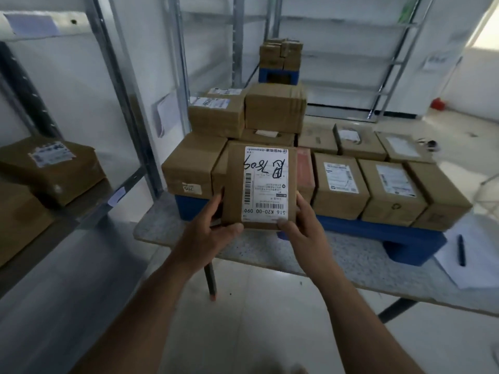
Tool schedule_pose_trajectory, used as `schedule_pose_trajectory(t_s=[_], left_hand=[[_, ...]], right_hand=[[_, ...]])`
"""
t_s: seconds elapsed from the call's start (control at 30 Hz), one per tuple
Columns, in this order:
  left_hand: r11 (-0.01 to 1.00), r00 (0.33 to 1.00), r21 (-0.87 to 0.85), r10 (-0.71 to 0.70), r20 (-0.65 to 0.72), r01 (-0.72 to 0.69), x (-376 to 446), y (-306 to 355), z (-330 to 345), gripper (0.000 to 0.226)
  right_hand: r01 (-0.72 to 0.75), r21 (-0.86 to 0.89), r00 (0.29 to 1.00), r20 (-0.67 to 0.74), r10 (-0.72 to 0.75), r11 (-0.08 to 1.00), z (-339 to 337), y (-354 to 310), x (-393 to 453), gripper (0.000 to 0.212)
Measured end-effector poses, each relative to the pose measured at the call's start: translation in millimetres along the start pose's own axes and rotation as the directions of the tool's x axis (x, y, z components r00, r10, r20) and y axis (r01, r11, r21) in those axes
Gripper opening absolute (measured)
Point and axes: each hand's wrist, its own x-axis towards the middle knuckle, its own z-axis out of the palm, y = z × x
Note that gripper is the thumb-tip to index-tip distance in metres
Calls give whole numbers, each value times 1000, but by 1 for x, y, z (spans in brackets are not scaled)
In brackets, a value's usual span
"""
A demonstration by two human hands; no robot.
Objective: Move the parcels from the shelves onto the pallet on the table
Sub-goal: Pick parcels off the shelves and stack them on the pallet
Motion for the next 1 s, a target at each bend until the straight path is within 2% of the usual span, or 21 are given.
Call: schedule_pose_trajectory(t_s=[0.17, 0.27, 0.4, 0.47, 0.57, 0.7, 0.83, 1.0], left_hand=[[999, 999, 13, 47, 14, -47, 62, 18, 38, 57], [998, 998, -34, 62, 27, -61, 102, 28, 64, 66], [997, 996, -39, 69, 55, -67, 149, 50, 103, 54], [997, 997, -18, 69, 45, -69, 170, 61, 122, 51], [998, 998, -35, 59, 27, -58, 201, 68, 149, 62], [998, 997, 18, 64, 48, -65, 234, 79, 179, 47], [990, 994, 114, 75, 77, -83, 266, 87, 193, 69], [974, 994, 204, 91, 61, -101, 312, 94, 196, 66]], right_hand=[[69, -5, 995, -69, -70, 998, -48, 5, 45, 58], [119, -8, 988, -98, -120, 993, -81, 3, 74, 56], [170, -27, 979, -111, -172, 985, -129, 4, 110, 42], [166, -18, 979, -113, -167, 986, -153, 7, 124, 43], [154, -7, 980, -127, -153, 988, -184, 12, 144, 39], [112, -16, 977, -180, -113, 994, -212, 25, 169, 31], [40, -44, 969, -242, -49, 998, -229, 37, 196, 41], [21, -90, 963, -267, -45, 996, -241, 34, 243, 42]])
